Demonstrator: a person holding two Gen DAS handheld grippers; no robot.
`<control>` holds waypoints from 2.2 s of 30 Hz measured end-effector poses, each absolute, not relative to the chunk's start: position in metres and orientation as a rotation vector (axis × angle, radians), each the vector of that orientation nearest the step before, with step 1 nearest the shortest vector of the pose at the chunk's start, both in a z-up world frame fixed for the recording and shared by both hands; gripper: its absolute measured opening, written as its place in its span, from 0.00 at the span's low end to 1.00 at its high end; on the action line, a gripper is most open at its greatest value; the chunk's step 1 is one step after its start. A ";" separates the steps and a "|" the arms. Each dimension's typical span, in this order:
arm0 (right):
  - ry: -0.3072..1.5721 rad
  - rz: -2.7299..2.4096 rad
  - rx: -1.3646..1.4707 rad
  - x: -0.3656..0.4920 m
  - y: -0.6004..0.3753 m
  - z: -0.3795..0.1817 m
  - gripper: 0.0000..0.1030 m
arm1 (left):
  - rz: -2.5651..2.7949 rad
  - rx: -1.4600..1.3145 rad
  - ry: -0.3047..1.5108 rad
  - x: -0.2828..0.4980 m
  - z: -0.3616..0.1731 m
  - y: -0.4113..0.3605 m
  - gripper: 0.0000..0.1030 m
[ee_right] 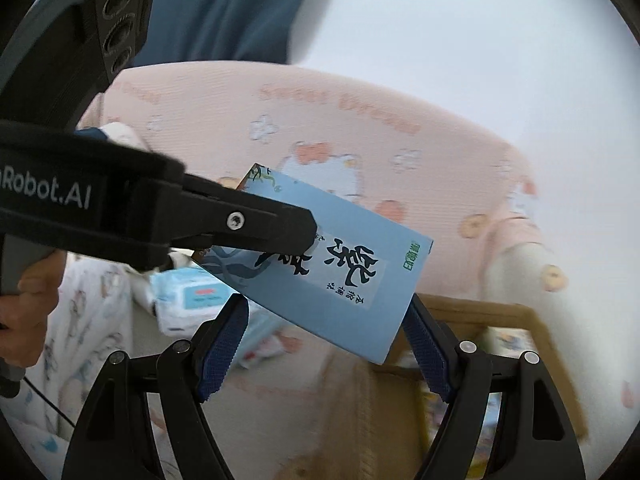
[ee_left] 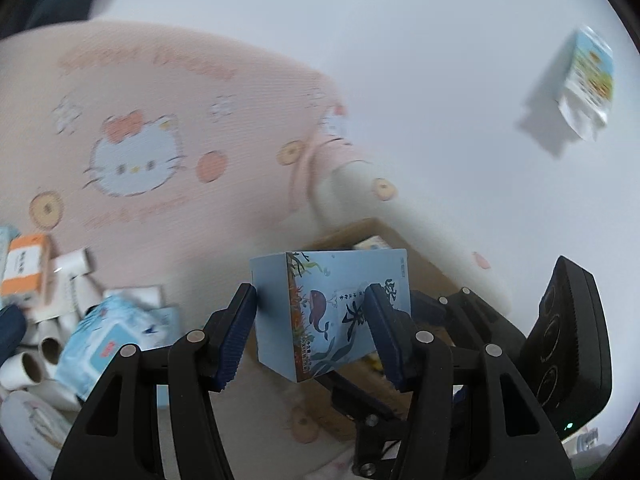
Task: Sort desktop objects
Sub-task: 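Carry the light blue box over the open cardboard box with the left tool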
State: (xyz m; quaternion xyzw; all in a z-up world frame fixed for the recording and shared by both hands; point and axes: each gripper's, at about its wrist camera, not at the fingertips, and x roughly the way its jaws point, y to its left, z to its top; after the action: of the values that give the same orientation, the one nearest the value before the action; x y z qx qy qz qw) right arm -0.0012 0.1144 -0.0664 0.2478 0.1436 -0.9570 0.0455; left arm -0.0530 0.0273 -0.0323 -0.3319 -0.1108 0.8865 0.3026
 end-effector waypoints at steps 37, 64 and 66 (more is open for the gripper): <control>0.244 -2.826 1.427 -0.027 0.313 -0.080 0.75 | 1.995 -1.330 -0.334 -0.155 -0.095 0.223 0.57; 0.068 -2.372 2.036 -0.072 0.373 -0.164 0.67 | 1.861 -1.700 -0.649 -0.194 -0.208 0.247 0.44; 0.118 -2.327 2.070 -0.070 0.369 -0.168 0.54 | 1.855 -1.735 -0.677 -0.196 -0.216 0.243 0.43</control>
State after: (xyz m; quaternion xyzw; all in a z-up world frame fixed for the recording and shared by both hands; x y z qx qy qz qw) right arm -0.0701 0.3693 -0.1679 0.6641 0.0379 -0.7466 0.0122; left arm -0.1960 0.2430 -0.2162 -0.6385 -0.2491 0.6825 0.2537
